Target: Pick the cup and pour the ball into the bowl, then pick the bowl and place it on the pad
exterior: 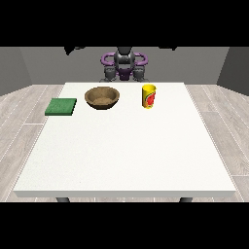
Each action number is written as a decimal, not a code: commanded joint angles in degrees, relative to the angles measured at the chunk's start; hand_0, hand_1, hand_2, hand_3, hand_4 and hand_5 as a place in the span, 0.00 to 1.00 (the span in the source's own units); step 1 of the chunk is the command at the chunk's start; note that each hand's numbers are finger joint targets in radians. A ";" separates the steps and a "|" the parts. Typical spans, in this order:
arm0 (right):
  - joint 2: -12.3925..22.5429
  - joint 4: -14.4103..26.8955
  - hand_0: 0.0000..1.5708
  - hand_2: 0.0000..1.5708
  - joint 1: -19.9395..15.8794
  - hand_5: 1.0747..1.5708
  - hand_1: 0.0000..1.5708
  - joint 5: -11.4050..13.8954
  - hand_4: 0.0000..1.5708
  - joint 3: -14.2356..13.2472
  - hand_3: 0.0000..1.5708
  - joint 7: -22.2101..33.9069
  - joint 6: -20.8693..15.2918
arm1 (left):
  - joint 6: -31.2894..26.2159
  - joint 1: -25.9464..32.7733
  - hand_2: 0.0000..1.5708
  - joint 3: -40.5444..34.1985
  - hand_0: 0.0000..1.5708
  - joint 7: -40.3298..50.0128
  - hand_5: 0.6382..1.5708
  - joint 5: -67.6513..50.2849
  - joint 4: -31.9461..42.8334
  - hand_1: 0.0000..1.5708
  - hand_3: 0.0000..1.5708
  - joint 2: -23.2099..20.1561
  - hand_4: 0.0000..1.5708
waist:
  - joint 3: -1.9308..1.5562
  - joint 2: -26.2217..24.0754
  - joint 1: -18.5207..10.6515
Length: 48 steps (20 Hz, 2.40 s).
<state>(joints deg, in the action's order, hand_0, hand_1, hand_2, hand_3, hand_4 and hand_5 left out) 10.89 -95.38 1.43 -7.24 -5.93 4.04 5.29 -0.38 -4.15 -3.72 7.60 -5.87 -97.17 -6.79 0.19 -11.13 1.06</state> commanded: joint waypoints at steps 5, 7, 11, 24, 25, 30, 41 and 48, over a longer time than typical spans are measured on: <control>1.94 -2.54 0.00 0.00 0.97 1.00 0.00 -6.91 0.00 -6.10 0.00 -2.41 5.72 | -5.13 1.25 0.00 -7.34 0.00 -3.78 0.97 -6.93 -0.54 0.00 0.00 -2.95 0.00 | -0.18 5.70 0.48; 2.45 -1.02 0.00 0.00 -3.05 1.00 0.00 -7.25 0.00 -6.61 0.00 -0.28 4.89 | -4.55 -3.56 0.00 -8.01 0.00 -3.87 0.97 -7.44 0.86 0.00 0.00 -3.36 0.00 | -0.18 8.34 0.29; -0.42 -0.75 0.00 0.00 -4.09 1.00 0.00 -4.03 0.00 -3.69 0.00 -4.47 4.07 | -3.84 -6.47 0.00 -9.11 0.00 -10.31 0.96 -4.91 6.94 0.00 0.00 -3.60 0.00 | -0.18 11.80 1.33; 2.27 6.16 0.00 0.00 -8.07 1.00 0.00 -3.44 0.00 -6.57 0.00 -14.59 8.69 | 1.07 -8.17 0.00 -6.04 0.00 -40.10 0.94 4.48 29.39 0.00 0.00 5.03 0.00 | -0.16 21.92 5.02; 2.02 8.91 0.00 0.00 -6.97 1.00 0.00 -2.28 0.00 -6.30 0.00 -16.42 9.28 | 1.47 -10.03 0.00 -5.72 0.00 -38.91 0.94 4.44 30.34 0.00 0.00 4.97 0.00 | -0.18 21.23 4.65; 5.03 10.49 0.00 0.00 -10.47 1.00 0.00 -5.75 0.00 -8.90 0.00 -17.94 13.37 | 0.57 -15.81 0.00 -9.82 0.00 -46.78 0.94 3.09 41.44 0.00 0.00 1.84 0.00 | -0.17 25.27 5.48; 3.39 15.33 0.00 0.00 -11.65 1.00 0.00 -3.39 0.00 -8.10 0.00 -20.04 12.20 | 4.87 -23.96 0.00 -10.94 0.00 -54.95 0.95 3.96 58.76 0.00 0.00 2.38 0.00 | -0.17 25.10 5.76; 3.91 13.08 0.00 0.00 -11.78 1.00 0.00 -3.19 0.00 -7.84 0.00 -21.03 12.98 | 13.39 -24.11 0.70 -8.77 0.65 -62.07 0.15 9.66 62.89 0.65 0.57 2.34 0.93 | -0.19 27.71 8.92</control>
<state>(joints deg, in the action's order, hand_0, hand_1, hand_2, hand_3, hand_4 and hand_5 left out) 14.47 -83.16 -9.71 -10.97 -13.79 -15.47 17.78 6.76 -28.69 -15.23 -51.41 -0.97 -35.74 -5.31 -0.14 15.24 8.97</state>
